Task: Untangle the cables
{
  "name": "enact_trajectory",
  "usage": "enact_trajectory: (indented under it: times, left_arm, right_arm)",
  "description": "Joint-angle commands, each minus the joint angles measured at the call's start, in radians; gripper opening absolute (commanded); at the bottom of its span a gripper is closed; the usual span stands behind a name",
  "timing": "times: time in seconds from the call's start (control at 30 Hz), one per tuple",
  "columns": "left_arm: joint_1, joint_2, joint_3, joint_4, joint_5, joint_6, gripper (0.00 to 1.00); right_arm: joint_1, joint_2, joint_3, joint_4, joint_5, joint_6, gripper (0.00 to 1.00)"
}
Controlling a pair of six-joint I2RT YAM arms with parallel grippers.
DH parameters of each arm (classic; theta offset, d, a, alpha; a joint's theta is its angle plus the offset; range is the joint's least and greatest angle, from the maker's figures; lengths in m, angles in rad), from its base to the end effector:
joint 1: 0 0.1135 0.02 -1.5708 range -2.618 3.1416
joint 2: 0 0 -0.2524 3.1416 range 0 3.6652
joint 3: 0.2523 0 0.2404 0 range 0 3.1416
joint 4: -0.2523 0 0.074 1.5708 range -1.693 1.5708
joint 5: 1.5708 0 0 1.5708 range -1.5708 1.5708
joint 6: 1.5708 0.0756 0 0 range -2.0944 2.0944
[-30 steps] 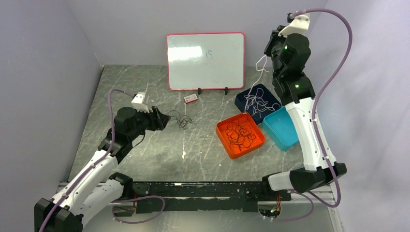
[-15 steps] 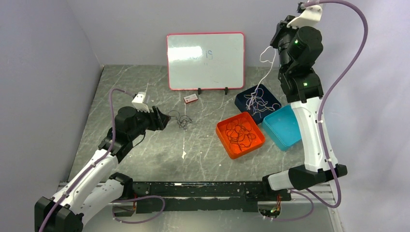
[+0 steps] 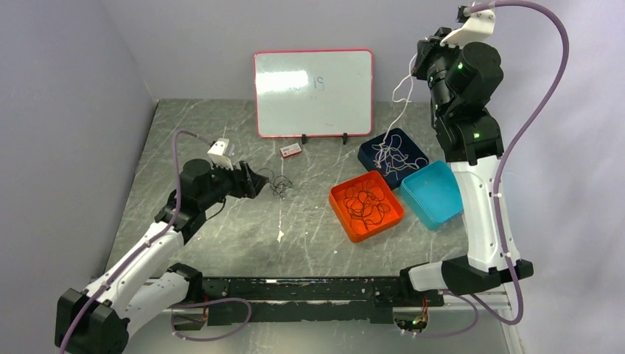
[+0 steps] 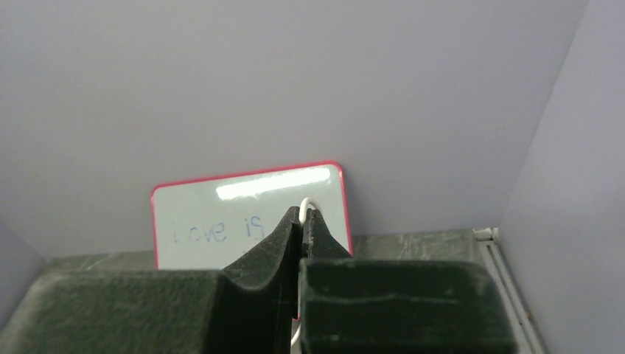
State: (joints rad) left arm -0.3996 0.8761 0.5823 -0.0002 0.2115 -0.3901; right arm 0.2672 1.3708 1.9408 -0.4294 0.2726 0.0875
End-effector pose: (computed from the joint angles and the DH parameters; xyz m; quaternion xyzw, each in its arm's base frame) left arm 0.2151 -0.1081 0.2546 0.0667 0.7983 -0.3062 0.5144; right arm 0.2743 0.0540 0.5576 0.0439 0.6562 0.0443 0.7520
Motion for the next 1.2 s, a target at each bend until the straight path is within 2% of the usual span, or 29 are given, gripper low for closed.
enact_trajectory:
  times: [0.0, 0.23, 0.4, 0.67, 0.9, 1.17]
  left_arm:
    - [0.003, 0.071, 0.057, 0.147, 0.157, 0.013, 0.78]
    - [-0.099, 0.290, 0.133, 0.317, 0.185, 0.061, 0.82]
    - [-0.187, 0.451, 0.162, 0.522, 0.222, 0.035, 0.83]
    - [-0.336, 0.747, 0.321, 0.738, 0.203, 0.037, 0.82]
    - [-0.435, 0.970, 0.477, 0.793, 0.196, 0.033, 0.81]
    - [-0.507, 1.138, 0.603, 0.808, 0.189, -0.008, 0.79]
  right_arm:
    - [-0.008, -0.044, 0.022, -0.066, -0.077, 0.050, 0.00]
    - [-0.006, -0.080, 0.047, -0.105, -0.157, 0.106, 0.00]
    - [-0.007, -0.105, 0.050, -0.098, -0.209, 0.149, 0.00]
    - [-0.007, -0.142, 0.058, -0.076, -0.209, 0.193, 0.00]
    - [-0.006, -0.145, 0.067, -0.081, -0.222, 0.207, 0.00]
    - [-0.007, -0.138, 0.087, -0.082, -0.231, 0.216, 0.00]
